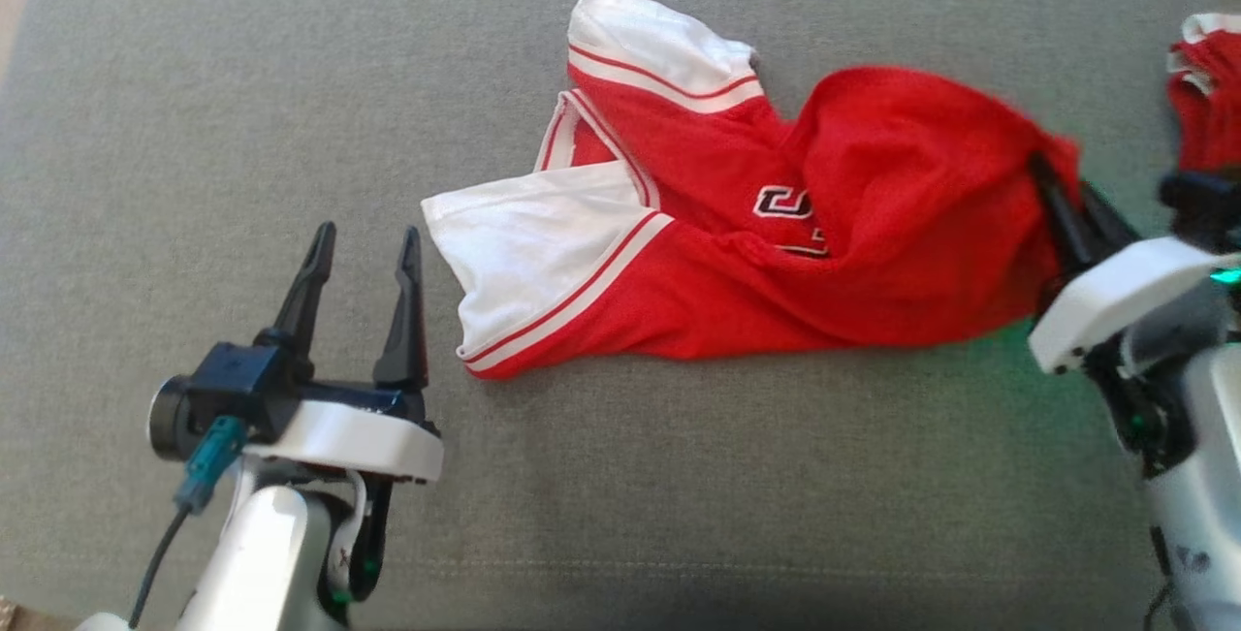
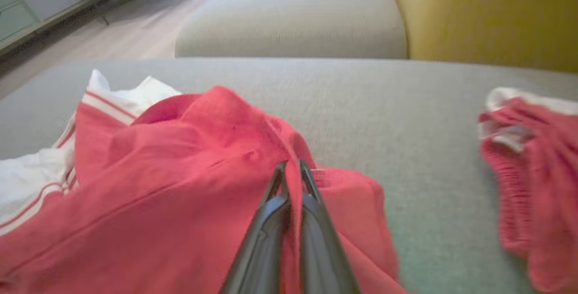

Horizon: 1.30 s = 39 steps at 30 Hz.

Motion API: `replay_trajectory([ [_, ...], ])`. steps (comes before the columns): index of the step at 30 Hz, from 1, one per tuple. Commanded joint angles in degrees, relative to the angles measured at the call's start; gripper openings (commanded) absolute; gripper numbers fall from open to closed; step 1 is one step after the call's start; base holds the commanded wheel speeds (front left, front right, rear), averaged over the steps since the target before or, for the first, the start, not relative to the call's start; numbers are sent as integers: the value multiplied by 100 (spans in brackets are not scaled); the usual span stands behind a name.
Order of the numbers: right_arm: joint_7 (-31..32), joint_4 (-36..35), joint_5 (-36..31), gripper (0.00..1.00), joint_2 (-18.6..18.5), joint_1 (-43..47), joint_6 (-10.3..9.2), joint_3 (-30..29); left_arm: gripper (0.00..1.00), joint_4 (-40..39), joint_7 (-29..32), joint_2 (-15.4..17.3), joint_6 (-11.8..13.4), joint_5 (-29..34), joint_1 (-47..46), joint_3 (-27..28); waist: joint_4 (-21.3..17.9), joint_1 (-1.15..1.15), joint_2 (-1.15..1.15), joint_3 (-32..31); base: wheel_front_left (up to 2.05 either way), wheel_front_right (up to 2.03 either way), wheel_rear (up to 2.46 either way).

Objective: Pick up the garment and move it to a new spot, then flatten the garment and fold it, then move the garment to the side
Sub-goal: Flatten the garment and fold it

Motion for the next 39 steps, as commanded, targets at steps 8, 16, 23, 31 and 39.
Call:
replay_trajectory([
  [8,248,-837,-295,0,611,1034,-4,-1221,100,-157,-70,16,-123,136,-83,340,-248,0,0,-82,0,0,0],
  [16,91,-750,-205,100,1008,1188,-4,-1483,100,-101,-70,44,-167,176,-57,401,-358,0,0,-72,0,0,0],
  [23,-587,-1467,-472,100,1098,1353,-4,-1349,100,-40,-70,83,-128,183,78,460,-407,0,0,-256,0,0,0],
  [31,-833,-2339,-1270,100,1272,1708,-4,-918,100,-3,-45,159,-54,174,306,488,-440,0,0,-577,0,0,0],
  [39,-822,-2380,-1412,100,1370,2058,-4,-630,100,-29,87,218,-2,147,580,439,-488,0,0,-823,0,0,0],
])
